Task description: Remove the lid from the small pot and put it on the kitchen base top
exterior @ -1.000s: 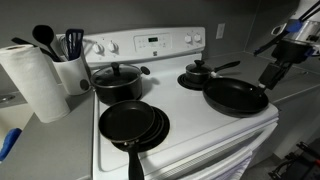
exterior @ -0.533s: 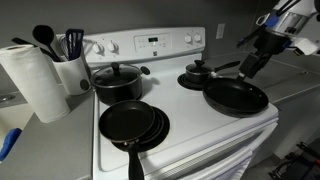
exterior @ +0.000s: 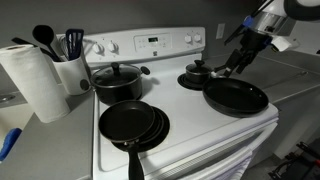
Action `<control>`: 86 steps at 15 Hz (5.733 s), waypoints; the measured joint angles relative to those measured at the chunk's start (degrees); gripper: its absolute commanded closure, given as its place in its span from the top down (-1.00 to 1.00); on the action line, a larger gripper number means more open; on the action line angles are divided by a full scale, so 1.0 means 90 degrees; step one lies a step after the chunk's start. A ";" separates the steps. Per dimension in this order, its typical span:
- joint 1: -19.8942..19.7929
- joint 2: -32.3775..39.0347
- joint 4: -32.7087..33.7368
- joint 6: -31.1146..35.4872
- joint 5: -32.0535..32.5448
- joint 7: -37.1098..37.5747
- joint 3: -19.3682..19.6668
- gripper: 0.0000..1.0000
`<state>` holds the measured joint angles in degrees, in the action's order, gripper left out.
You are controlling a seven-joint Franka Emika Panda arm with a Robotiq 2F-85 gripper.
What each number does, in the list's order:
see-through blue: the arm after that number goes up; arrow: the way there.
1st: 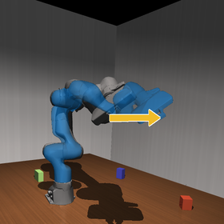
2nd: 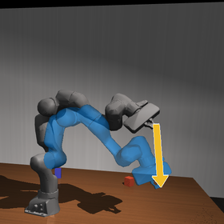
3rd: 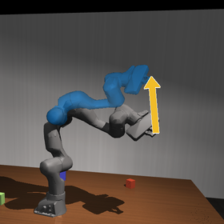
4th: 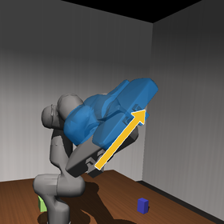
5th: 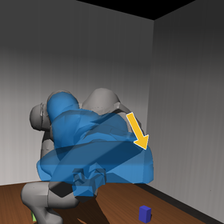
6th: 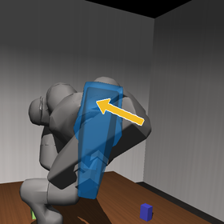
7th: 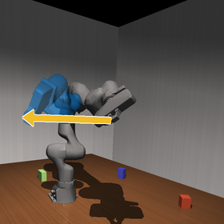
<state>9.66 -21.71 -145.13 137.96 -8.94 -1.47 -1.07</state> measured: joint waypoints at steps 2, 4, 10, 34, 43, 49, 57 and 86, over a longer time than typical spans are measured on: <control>0.0000 -0.0002 -0.0001 -0.0003 -0.0002 0.0001 -0.0014 1.00; 0.0005 0.0009 0.0001 0.0016 -0.0002 -0.0002 -0.0040 1.00; -0.0060 0.0708 0.0302 0.0778 0.0184 -0.0003 -0.0052 1.00; -0.0444 0.3630 0.4212 -0.1017 0.2834 0.1643 0.0109 1.00; -0.0481 0.3977 0.4378 -0.1045 0.1595 0.0714 0.0071 1.00; -0.0491 0.4330 0.4695 -0.0996 0.1435 0.0500 0.0071 1.00; -0.0491 0.4631 0.5003 -0.0990 0.1432 0.0458 0.0070 1.00; -0.0614 0.5263 0.6016 -0.1196 0.1927 0.0647 0.0181 -0.72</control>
<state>4.14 25.65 -90.98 127.20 8.40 4.35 0.55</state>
